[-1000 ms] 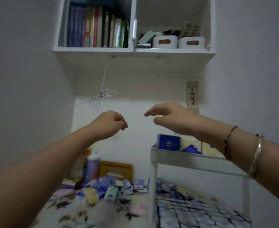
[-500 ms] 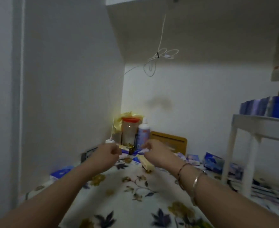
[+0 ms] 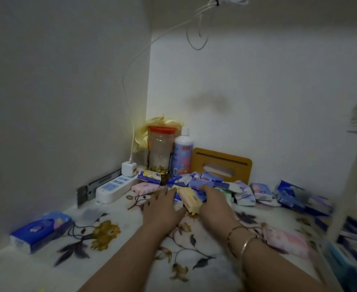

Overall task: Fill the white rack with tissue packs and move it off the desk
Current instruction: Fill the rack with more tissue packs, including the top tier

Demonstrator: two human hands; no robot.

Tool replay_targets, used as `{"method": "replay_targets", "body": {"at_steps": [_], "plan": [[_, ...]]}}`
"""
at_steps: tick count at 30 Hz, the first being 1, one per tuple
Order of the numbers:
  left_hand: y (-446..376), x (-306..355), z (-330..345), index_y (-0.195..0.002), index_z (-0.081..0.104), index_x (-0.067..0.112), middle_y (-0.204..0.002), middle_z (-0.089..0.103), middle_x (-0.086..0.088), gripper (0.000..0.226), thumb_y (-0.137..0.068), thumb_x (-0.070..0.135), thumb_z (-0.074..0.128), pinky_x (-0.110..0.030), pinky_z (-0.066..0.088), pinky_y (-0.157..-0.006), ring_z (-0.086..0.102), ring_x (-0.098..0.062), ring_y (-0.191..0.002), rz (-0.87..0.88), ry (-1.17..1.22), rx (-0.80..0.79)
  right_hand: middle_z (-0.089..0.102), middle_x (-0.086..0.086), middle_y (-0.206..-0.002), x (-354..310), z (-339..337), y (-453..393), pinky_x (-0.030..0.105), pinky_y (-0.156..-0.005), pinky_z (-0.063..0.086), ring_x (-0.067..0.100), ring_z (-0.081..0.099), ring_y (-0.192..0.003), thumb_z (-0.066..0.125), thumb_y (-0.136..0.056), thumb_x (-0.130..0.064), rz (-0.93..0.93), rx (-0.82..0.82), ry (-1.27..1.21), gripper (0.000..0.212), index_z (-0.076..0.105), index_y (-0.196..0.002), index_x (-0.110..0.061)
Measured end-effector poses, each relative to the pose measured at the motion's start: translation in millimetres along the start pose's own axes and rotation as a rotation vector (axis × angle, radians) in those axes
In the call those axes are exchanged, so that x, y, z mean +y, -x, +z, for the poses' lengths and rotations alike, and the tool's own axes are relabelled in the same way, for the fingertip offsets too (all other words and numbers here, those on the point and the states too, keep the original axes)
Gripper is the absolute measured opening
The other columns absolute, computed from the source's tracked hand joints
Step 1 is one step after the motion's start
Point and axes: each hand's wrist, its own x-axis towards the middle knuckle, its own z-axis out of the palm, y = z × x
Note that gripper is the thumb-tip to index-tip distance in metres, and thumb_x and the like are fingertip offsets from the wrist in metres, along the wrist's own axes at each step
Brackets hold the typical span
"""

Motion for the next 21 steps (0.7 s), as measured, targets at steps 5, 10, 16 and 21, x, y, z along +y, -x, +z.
{"method": "replay_targets", "body": {"at_steps": [5,10,16,21], "plan": [[-12.0,2.1,2.9,-0.121,0.044,0.032,-0.126,0.056,0.006,0.058,-0.074,0.064,0.056,-0.045,0.042,-0.098,0.052,-0.019,-0.118,0.015,0.064,0.097,0.041,0.003,-0.147,14.6,16.6,-8.2,0.031,-0.116,0.018,0.023,0.024,-0.142,0.038,-0.098,-0.017,-0.162,-0.012,0.278,0.047,0.035,-0.145,-0.016],[-5.8,-3.7,-14.6,-0.123,0.038,0.014,-0.114,0.058,-0.009,0.071,-0.069,0.046,0.072,-0.035,0.05,-0.078,0.056,-0.026,-0.105,-0.111,0.245,0.076,0.048,0.003,-0.13,17.4,4.8,-10.0,0.035,-0.107,0.032,0.023,0.042,-0.123,0.05,-0.091,-0.044,-0.193,-0.015,0.359,0.05,0.044,-0.135,-0.02],[7.4,-16.4,-42.8,-0.133,0.02,0.01,-0.136,0.028,-0.016,0.079,-0.075,0.019,0.073,-0.045,0.044,-0.094,0.039,-0.039,-0.121,-0.288,0.197,0.225,0.037,0.011,-0.132,13.6,0.8,0.0,0.039,-0.105,0.035,0.029,0.05,-0.113,0.053,-0.09,-0.045,-0.13,-0.035,0.441,0.052,0.039,-0.131,-0.017],[9.5,-6.2,-47.3,-0.13,0.029,0.011,-0.126,0.032,-0.011,0.073,-0.075,0.022,0.075,-0.042,0.045,-0.093,0.045,-0.03,-0.112,-0.201,0.416,0.362,0.055,0.013,-0.123,14.8,-1.6,0.4,0.036,-0.087,0.047,0.029,0.056,-0.109,0.049,-0.094,-0.03,-0.077,-0.023,0.389,0.034,0.048,-0.121,-0.011]]}}
